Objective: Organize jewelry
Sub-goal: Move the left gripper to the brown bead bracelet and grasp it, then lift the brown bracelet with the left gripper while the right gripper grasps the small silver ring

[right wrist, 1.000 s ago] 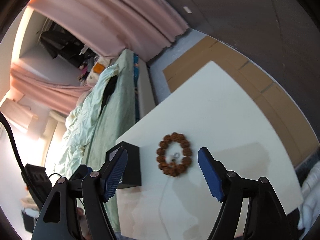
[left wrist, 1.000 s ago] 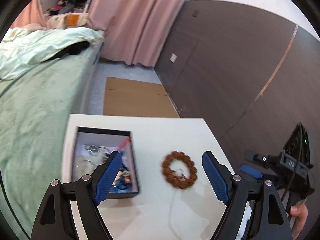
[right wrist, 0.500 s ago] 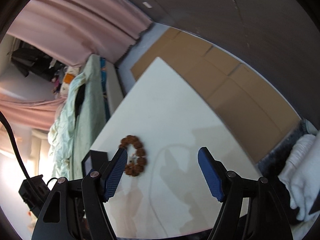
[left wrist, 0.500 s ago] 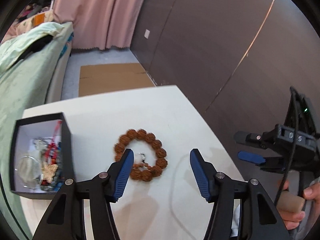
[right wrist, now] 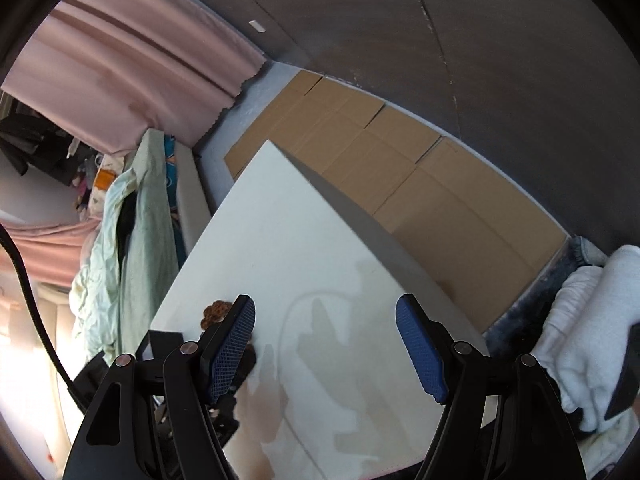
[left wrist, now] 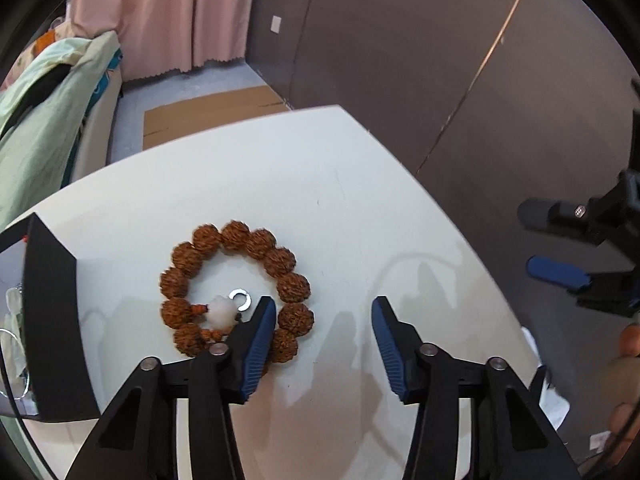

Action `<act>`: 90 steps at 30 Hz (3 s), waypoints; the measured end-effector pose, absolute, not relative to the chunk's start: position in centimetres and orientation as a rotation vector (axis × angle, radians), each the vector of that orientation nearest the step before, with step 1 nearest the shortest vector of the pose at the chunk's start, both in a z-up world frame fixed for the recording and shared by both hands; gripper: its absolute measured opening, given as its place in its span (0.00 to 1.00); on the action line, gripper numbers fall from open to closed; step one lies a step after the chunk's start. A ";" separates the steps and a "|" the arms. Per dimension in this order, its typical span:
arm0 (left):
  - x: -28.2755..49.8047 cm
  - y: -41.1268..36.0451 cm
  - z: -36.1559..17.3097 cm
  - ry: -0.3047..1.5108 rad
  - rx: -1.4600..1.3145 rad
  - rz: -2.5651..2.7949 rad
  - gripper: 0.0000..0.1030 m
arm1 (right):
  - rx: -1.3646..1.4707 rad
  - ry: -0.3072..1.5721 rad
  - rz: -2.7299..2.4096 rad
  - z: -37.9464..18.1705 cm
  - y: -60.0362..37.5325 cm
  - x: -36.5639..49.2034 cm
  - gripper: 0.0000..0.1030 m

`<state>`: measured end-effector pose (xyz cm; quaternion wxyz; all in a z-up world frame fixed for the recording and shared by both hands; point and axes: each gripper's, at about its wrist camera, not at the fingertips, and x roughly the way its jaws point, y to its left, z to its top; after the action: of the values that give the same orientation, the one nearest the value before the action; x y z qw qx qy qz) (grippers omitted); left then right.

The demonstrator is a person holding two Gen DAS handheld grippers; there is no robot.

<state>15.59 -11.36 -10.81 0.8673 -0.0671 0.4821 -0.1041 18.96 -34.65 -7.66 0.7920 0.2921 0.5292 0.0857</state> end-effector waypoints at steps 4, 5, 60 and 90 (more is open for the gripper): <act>15.3 -12.3 -11.2 1.007 -0.061 -0.185 0.45 | 0.669 1.157 0.211 -8.1 -35.0 19.1 0.71; 15.2 -12.6 -11.2 1.007 -0.041 -0.180 0.45 | 0.674 1.160 0.216 -8.2 -35.0 19.1 0.71; 8.5 5.9 1.0 0.665 -0.458 -0.067 0.20 | 0.158 1.209 0.444 -10.2 -17.2 20.1 0.33; 8.8 11.6 -1.8 0.748 -0.589 0.004 0.25 | -0.073 1.096 0.396 -8.2 -13.9 18.0 0.14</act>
<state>8.81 11.64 -1.77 0.8889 -0.2834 0.3598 0.0018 18.02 -13.92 -8.17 0.8344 -0.0345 0.5173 0.1867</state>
